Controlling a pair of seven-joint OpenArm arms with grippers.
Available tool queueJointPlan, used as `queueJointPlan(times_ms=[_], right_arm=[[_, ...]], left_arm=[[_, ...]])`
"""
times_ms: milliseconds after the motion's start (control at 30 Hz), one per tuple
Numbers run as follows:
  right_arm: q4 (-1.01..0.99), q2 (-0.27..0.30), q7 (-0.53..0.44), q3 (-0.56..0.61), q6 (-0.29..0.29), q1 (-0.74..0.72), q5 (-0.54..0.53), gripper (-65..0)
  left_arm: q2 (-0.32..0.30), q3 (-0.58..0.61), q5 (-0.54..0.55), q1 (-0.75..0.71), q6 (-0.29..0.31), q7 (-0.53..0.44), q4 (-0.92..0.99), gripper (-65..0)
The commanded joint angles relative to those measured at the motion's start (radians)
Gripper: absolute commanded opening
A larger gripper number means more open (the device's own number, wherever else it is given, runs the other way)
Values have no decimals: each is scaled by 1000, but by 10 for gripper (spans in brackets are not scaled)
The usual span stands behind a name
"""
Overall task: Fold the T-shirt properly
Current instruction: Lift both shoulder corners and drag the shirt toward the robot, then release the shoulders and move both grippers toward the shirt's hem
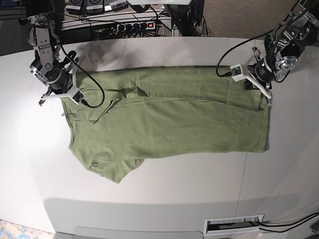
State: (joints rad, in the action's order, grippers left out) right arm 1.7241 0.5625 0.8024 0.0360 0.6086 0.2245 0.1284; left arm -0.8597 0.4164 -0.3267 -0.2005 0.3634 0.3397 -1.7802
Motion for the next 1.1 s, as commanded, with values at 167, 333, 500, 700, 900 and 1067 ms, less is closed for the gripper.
queueJointPlan(times_ms=[167,333,500,700,900,1067], right_arm=[[9,23,199,-3,5,-5,-98,-650],[23,80,266,-3,6,23,-166,-650],[98,154,278,-5,5,114,-166,-650],[145,183,294,-12,5,198,-162,-650],[148,183,322,-43,5,208,-162,-650],[173,183,286,-77,4,208,-163,-650]], left_arm=[[-20,0,85,-35,87,46,-6,-650],[-22,0,80,-114,92,54,-6,-650],[-22,0,50,-193,91,57,-9,-650],[-34,0,32,-282,90,89,-46,-650],[-74,0,1,-352,9,117,-133,-650],[-98,-2,-109,-344,-156,117,-165,-650]])
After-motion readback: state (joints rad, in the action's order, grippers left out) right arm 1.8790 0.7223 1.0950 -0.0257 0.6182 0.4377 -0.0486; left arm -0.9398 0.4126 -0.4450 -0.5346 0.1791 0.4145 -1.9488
